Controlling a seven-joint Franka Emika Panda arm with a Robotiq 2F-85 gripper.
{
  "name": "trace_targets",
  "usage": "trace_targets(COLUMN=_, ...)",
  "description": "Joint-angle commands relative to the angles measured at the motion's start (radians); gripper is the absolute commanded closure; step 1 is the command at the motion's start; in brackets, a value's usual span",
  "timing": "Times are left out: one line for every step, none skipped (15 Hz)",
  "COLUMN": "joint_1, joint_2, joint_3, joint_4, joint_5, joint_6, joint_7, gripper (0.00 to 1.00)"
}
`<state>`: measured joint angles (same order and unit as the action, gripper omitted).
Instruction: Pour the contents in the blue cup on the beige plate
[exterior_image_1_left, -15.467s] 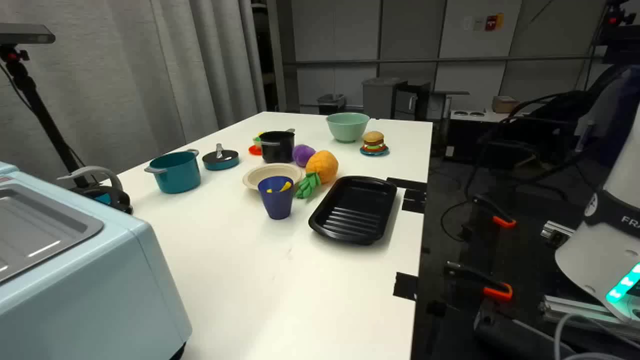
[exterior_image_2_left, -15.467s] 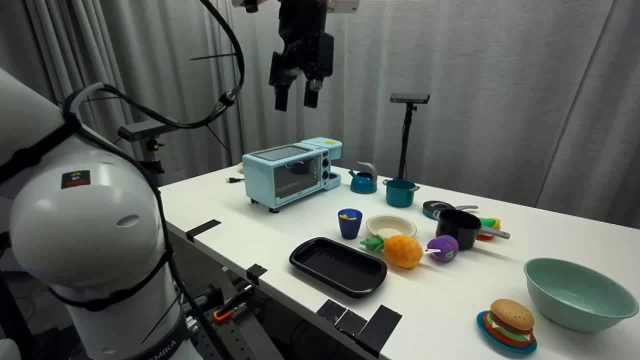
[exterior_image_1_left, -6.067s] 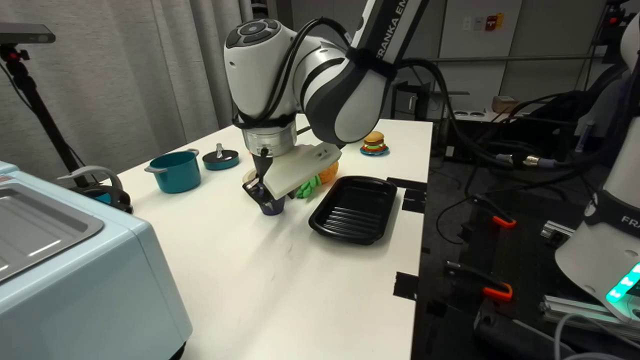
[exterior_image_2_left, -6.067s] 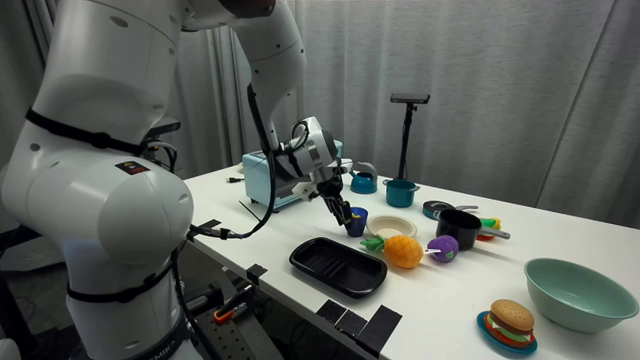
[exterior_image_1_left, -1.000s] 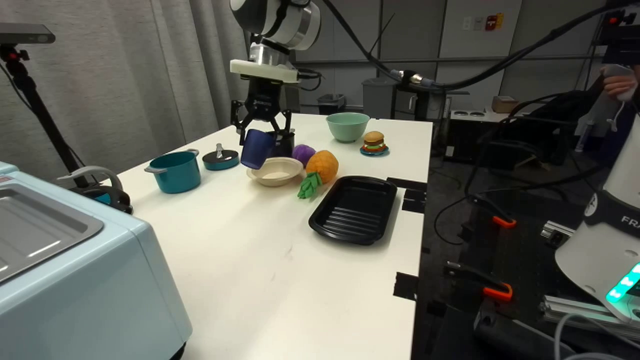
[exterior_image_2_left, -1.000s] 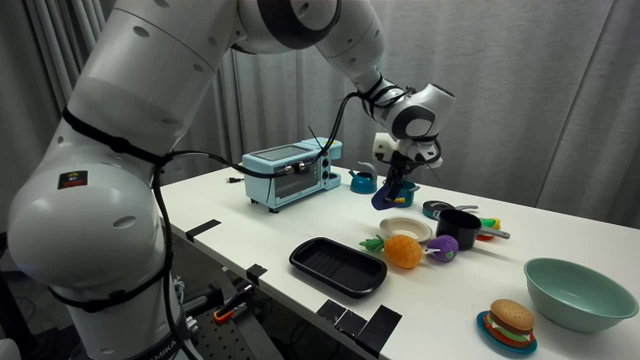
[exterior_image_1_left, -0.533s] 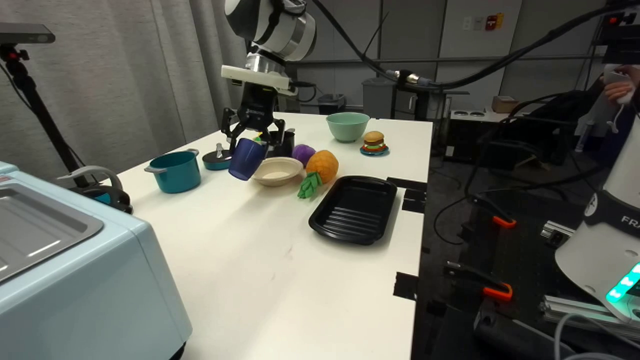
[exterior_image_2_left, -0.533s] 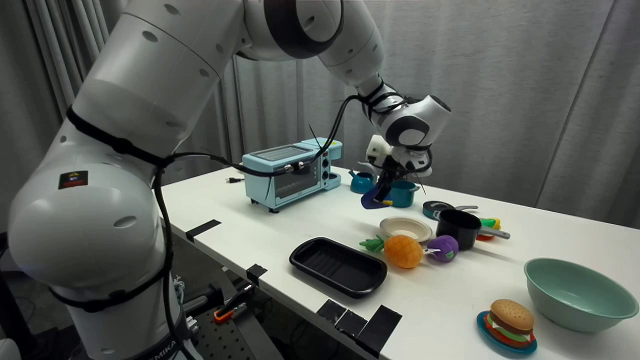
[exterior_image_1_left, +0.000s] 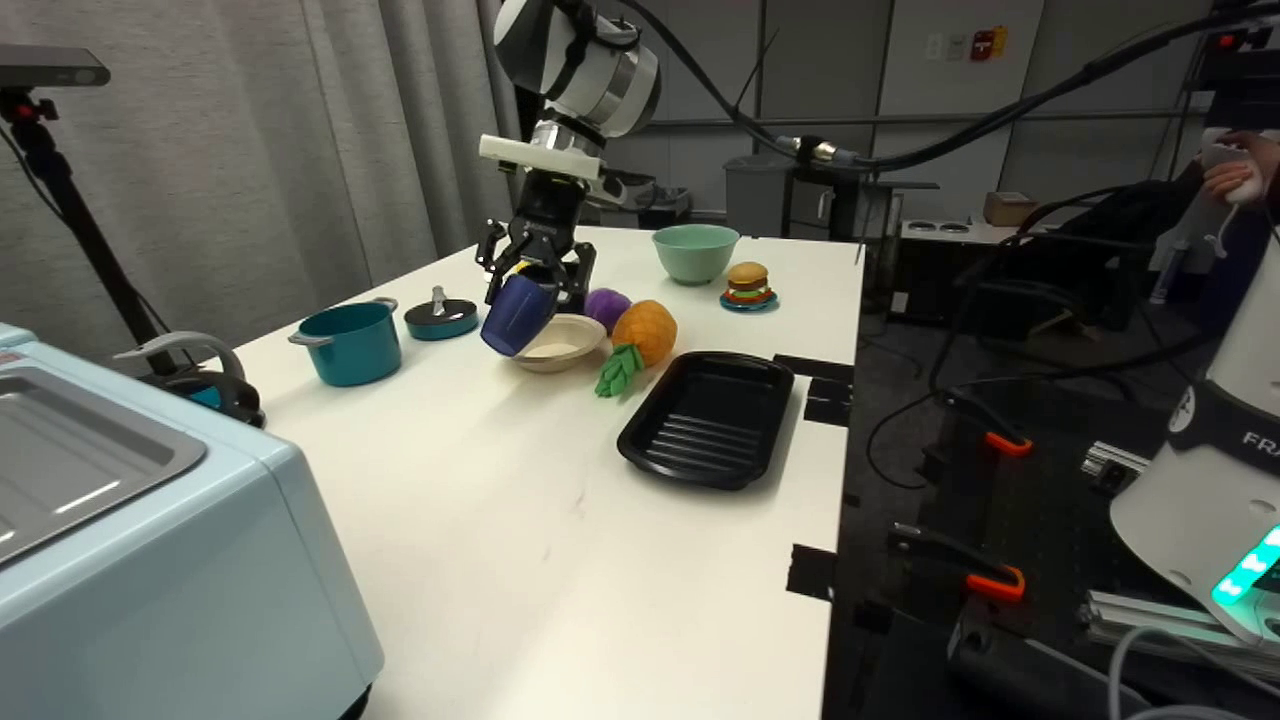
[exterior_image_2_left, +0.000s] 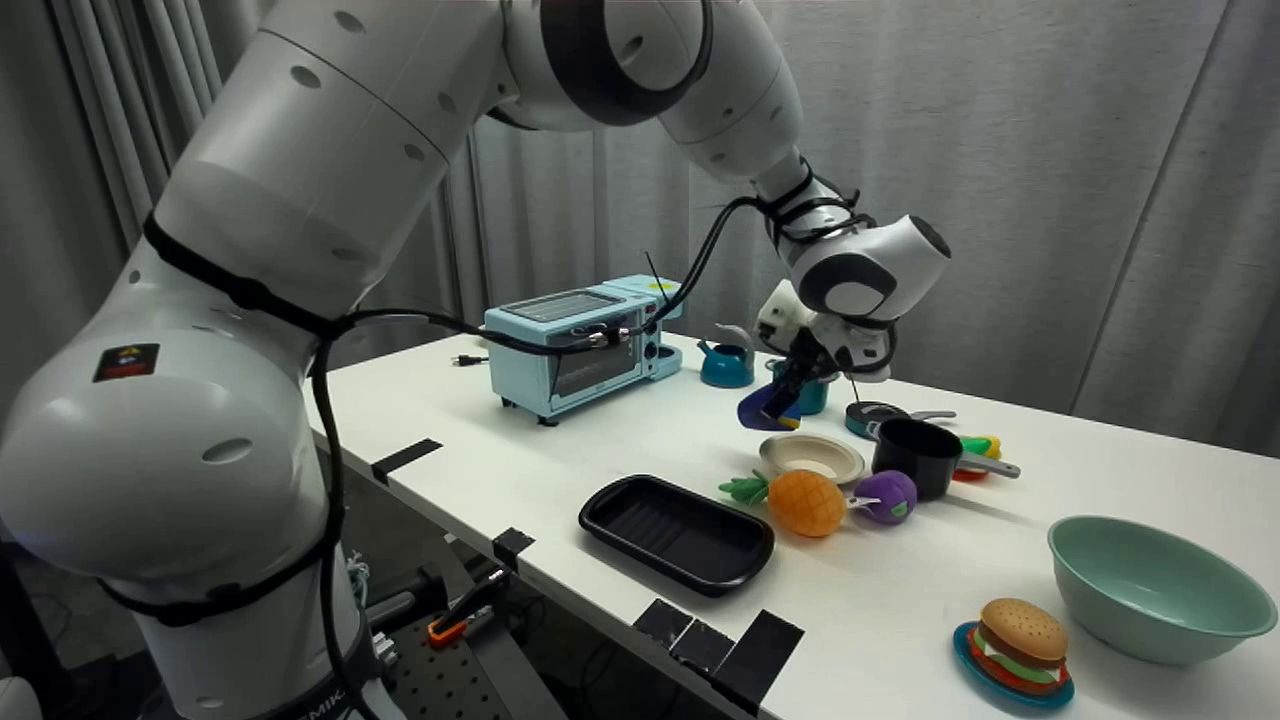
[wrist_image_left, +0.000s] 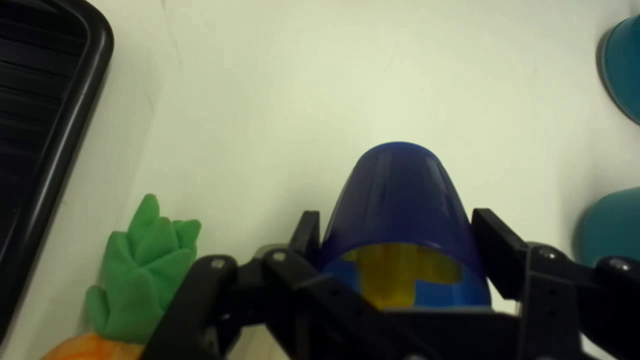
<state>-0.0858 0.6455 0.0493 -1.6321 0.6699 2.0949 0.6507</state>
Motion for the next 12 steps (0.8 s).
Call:
trace_targets(joint_1=-0.038, joint_2=0.022, joint_3=-0.020, joint_4=0.055, joint_5=0.065, joint_6=-0.085, joint_7=-0.011, gripper=0.48)
trace_targets(joint_1=-0.049, joint_2=0.028, joint_3=-0.025, joint_4=0.065, joint_5=0.080, joint_6=-0.103, joint_7=-0.011, gripper=0.48)
trace_targets(joint_1=-0.057, joint_2=0.032, joint_3=-0.026, joint_4=0.068, joint_5=0.103, joint_6=-0.118, joint_7=-0.008, gripper=0.48)
trace_targets(joint_1=-0.064, joint_2=0.038, joint_3=-0.031, joint_4=0.074, joint_5=0.123, joint_6=-0.133, joint_7=-0.004, gripper=0.48)
trace_targets(joint_1=-0.069, joint_2=0.042, joint_3=-0.036, joint_4=0.077, joint_5=0.140, joint_6=-0.144, joint_7=-0.003, gripper=0.48)
trace_targets(joint_1=-0.076, joint_2=0.049, joint_3=-0.040, joint_4=0.083, joint_5=0.159, joint_6=-0.157, joint_7=0.000, gripper=0.48)
trace_targets(joint_1=-0.081, joint_2=0.057, joint_3=-0.048, joint_4=0.094, joint_5=0.169, joint_6=-0.169, joint_7=0.002, gripper=0.48)
trace_targets(joint_1=-0.086, joint_2=0.067, joint_3=-0.051, joint_4=0.103, joint_5=0.185, joint_6=-0.182, joint_7=0.003, gripper=0.48)
trace_targets(joint_1=-0.089, joint_2=0.078, joint_3=-0.055, joint_4=0.112, joint_5=0.198, joint_6=-0.193, joint_7=0.006, gripper=0.48)
trace_targets(joint_1=-0.091, joint_2=0.088, joint_3=-0.056, joint_4=0.118, joint_5=0.213, joint_6=-0.203, joint_7=0.008, gripper=0.48)
trace_targets(joint_1=-0.092, joint_2=0.099, joint_3=-0.059, joint_4=0.128, joint_5=0.224, joint_6=-0.213, joint_7=0.012, gripper=0.48)
trace_targets(joint_1=-0.097, joint_2=0.113, joint_3=-0.058, joint_4=0.140, joint_5=0.239, joint_6=-0.228, joint_7=0.013, gripper=0.48)
